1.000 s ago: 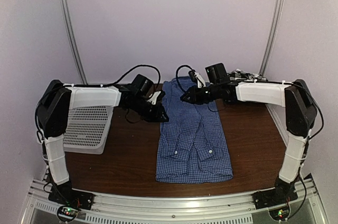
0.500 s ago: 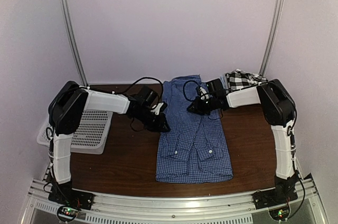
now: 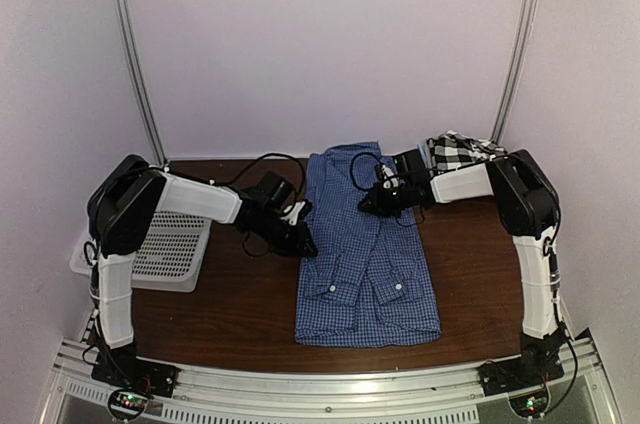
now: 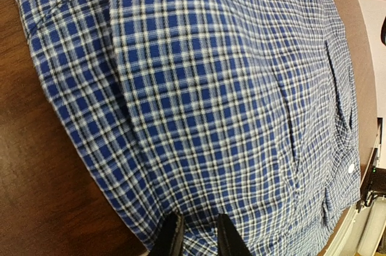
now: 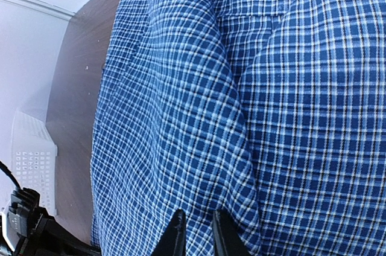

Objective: Fold and stack the long sleeve shirts
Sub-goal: Smooth out the rectangle-folded shirt at the center of the board.

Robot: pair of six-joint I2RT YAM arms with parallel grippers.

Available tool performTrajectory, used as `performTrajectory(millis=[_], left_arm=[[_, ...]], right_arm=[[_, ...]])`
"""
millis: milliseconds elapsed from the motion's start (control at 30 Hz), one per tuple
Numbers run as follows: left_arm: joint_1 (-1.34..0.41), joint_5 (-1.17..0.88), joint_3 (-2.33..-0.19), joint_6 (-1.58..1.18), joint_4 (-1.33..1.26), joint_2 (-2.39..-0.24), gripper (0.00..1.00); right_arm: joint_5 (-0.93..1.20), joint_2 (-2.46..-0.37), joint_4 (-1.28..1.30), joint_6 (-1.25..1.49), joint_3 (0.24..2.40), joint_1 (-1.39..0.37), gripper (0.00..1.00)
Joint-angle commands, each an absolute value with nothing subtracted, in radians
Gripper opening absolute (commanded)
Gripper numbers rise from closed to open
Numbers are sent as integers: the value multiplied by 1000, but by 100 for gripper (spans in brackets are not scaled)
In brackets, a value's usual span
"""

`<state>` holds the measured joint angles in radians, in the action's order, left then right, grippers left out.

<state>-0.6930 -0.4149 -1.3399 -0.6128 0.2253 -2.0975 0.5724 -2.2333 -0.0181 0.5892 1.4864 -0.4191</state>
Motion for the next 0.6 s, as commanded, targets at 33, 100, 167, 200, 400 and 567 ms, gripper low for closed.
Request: performTrajectory(millis=[33,100,167,200,400,567], left_arm=[[-689,-366,-1262,-613,280,-2067,21],[-688,-353,-1243,-613,283,-2056,21],[-687,-350,-1227,-614,283,-2049,21],[-687,-349,-1220,-614,282,-2047,21],[-686,-343,-1196,-613,282,-2035,21],[-676,-335,-1161,-613,281,-2012,21]], right_arm=[[541,-2236,31,551,1519,-419,18],[525,-2224,48,536,1517,-428,18],[513,-2210,57,529,1512,-434,18],[509,-2203,58,528,1509,-436,18],[474,-2169,83,514,1504,-441,18],[461,-2132,110,501,1511,-468,20]])
